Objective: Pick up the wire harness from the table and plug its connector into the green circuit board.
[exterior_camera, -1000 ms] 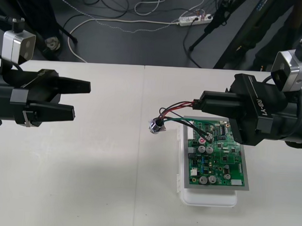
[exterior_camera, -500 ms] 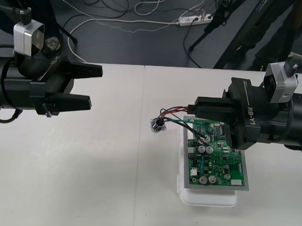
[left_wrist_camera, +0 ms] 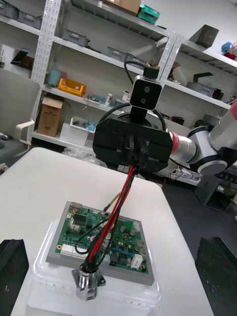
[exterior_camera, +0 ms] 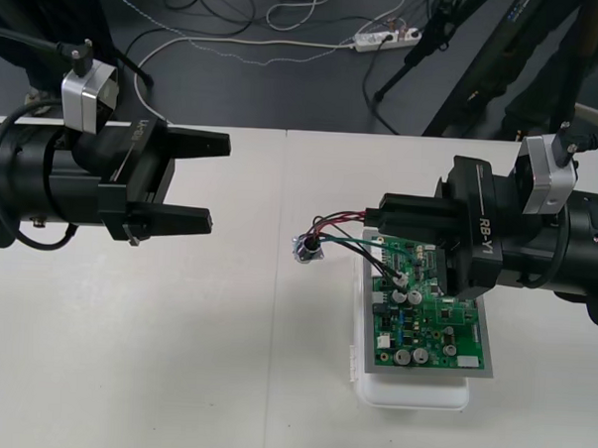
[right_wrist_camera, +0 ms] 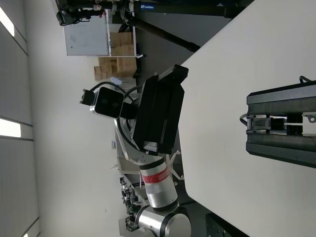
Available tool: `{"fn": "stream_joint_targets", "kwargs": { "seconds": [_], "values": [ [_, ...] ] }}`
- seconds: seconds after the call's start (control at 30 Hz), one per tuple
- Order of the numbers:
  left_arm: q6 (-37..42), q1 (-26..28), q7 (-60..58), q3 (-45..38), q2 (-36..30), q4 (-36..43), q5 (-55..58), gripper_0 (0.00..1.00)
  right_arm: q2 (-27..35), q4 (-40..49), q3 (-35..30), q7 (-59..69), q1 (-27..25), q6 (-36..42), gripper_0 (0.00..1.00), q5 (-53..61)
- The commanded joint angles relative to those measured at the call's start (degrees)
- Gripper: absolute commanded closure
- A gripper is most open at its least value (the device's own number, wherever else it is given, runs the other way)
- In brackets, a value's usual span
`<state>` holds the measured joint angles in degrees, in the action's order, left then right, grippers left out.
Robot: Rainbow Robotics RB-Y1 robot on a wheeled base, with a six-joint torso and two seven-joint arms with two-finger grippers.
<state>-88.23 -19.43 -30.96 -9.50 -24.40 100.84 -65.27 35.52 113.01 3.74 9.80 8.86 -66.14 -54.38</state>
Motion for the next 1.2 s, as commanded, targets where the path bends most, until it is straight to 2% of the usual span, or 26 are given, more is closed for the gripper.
{"fn": "stream_joint_targets", "kwargs": {
  "seconds": [0.03,0.53,1.2],
  "values": [
    [-1.8,-3.2,3.7,1.7,2.3,0.5,-1.9,0.02,-2.1,2.3,-1.0,-2.2,-0.7,0.9,1.00,-1.3],
    [-1.8,-3.8,6.2,6.2,5.1,0.4,-2.6,0.04,-2.6,2.7,1.9,-4.0,-0.7,2.6,1.00,-1.3],
    [-1.8,-3.8,12.6,8.7,12.5,0.4,-6.9,0.07,-3.5,3.3,2.8,-5.2,-1.0,2.2,1.00,-1.2]
  ]
}}
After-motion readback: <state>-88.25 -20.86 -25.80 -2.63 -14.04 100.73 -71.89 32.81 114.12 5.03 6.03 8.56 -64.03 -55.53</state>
